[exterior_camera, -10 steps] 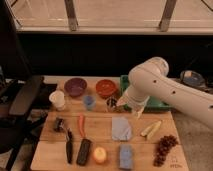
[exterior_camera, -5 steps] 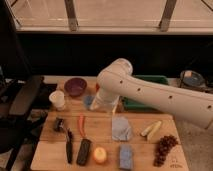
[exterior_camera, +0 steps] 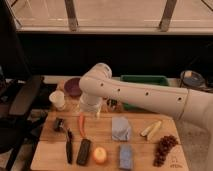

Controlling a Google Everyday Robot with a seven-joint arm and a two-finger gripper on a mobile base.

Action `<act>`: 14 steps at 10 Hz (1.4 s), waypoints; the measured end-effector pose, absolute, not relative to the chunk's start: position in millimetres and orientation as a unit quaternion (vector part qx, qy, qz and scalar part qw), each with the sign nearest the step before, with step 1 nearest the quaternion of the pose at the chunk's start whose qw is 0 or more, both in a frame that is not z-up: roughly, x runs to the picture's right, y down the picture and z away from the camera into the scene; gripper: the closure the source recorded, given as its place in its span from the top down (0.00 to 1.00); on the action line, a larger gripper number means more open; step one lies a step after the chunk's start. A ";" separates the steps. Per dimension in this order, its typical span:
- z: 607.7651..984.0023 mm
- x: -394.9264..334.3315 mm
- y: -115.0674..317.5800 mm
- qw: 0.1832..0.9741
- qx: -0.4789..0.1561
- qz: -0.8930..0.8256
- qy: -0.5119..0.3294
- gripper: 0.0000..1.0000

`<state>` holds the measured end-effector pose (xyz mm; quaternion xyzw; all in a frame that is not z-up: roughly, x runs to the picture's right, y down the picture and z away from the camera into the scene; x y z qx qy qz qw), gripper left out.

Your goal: Place brush in red bowl

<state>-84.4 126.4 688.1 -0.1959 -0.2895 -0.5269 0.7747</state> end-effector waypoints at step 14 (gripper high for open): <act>753.3 -191.0 224.2 0.652 -0.220 -0.607 -0.397 0.65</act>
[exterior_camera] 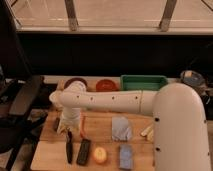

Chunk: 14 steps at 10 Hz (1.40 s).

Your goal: Place brush in red bowl

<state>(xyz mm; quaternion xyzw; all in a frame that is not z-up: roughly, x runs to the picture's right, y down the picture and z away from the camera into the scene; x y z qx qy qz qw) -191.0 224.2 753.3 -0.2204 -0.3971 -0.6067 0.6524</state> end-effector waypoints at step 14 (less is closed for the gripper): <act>782.8 -200.4 270.1 0.638 -0.263 -0.584 -0.428 0.05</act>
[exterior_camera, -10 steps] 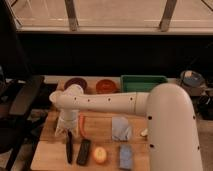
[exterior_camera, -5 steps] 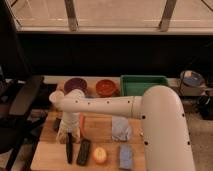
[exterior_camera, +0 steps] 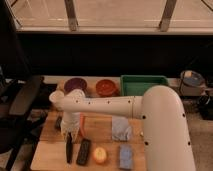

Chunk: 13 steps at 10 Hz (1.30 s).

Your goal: Place brush in red bowl

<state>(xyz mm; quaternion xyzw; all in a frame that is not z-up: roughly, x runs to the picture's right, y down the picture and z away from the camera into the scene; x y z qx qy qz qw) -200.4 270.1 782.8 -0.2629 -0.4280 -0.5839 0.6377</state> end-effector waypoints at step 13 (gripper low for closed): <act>745.8 -65.2 89.4 0.820 -0.168 -0.479 -0.264 0.00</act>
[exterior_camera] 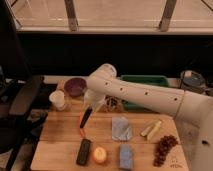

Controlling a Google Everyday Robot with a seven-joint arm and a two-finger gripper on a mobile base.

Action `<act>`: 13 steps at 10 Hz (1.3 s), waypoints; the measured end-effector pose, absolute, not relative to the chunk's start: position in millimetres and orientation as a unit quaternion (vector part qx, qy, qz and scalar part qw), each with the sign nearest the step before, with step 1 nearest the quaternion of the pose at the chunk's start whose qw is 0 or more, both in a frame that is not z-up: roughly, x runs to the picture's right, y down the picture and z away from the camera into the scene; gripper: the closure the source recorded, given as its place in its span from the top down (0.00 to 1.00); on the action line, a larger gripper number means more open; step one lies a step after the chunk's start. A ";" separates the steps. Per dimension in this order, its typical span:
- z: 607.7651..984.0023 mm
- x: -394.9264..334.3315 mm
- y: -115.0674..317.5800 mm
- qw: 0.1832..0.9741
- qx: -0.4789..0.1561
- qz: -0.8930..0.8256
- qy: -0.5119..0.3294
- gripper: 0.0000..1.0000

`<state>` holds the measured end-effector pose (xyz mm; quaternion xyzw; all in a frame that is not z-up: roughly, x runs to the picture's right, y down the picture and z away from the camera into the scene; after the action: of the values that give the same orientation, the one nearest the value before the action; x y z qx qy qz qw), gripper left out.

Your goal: Place brush in red bowl

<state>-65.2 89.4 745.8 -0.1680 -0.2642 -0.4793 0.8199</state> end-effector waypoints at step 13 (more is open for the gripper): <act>814.5 -15.0 36.9 0.791 -0.207 -0.519 -0.250 0.00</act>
<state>-15.0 36.9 814.5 -0.2071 -0.2497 -0.5193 0.7906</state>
